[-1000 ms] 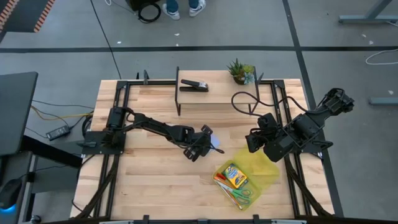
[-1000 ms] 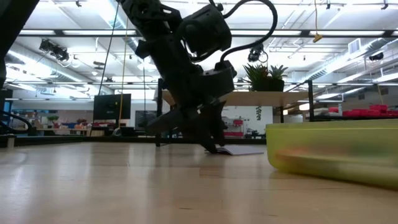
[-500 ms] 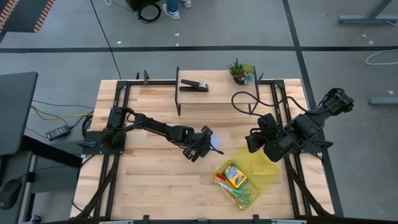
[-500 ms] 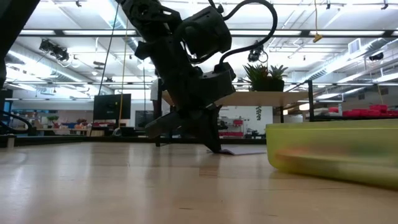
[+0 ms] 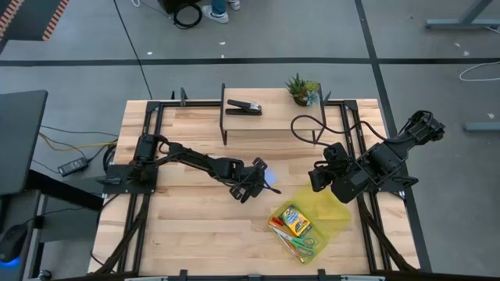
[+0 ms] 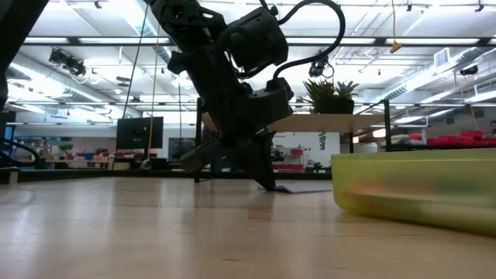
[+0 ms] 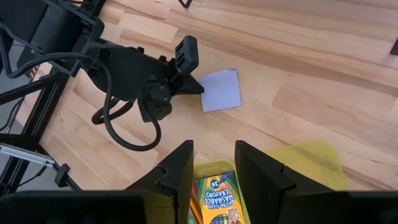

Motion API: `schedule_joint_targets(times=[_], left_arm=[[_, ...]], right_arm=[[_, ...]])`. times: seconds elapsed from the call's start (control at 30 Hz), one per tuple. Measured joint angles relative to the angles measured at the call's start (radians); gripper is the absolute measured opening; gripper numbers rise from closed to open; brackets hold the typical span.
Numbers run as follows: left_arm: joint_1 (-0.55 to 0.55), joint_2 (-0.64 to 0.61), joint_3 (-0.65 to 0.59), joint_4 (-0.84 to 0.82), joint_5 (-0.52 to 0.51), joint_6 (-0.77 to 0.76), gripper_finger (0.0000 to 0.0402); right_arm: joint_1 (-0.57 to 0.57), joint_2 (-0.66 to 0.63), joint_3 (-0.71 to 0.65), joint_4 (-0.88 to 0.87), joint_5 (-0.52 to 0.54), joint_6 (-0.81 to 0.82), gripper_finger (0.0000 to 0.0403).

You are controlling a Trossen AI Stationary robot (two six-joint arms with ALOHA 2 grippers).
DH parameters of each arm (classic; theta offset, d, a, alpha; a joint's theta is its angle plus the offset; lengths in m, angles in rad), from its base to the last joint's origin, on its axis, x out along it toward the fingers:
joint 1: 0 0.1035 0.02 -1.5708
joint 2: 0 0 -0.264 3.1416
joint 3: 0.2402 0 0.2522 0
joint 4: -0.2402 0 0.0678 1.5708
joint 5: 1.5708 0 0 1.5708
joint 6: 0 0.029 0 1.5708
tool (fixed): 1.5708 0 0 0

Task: Pack school essentials
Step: Put the violet sticky note into the yellow supply box

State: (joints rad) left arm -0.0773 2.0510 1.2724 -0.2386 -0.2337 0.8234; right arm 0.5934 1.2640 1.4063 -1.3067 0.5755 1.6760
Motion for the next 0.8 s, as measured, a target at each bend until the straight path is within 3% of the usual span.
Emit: schedule_joint_targets(times=[0.8], left_arm=[[-0.059, -0.096, 0.001, 0.023, 0.009, -0.056, 0.0000]], right_arm=[[0.000, 0.000, 0.000, -0.003, 0.002, 0.013, 0.0124]])
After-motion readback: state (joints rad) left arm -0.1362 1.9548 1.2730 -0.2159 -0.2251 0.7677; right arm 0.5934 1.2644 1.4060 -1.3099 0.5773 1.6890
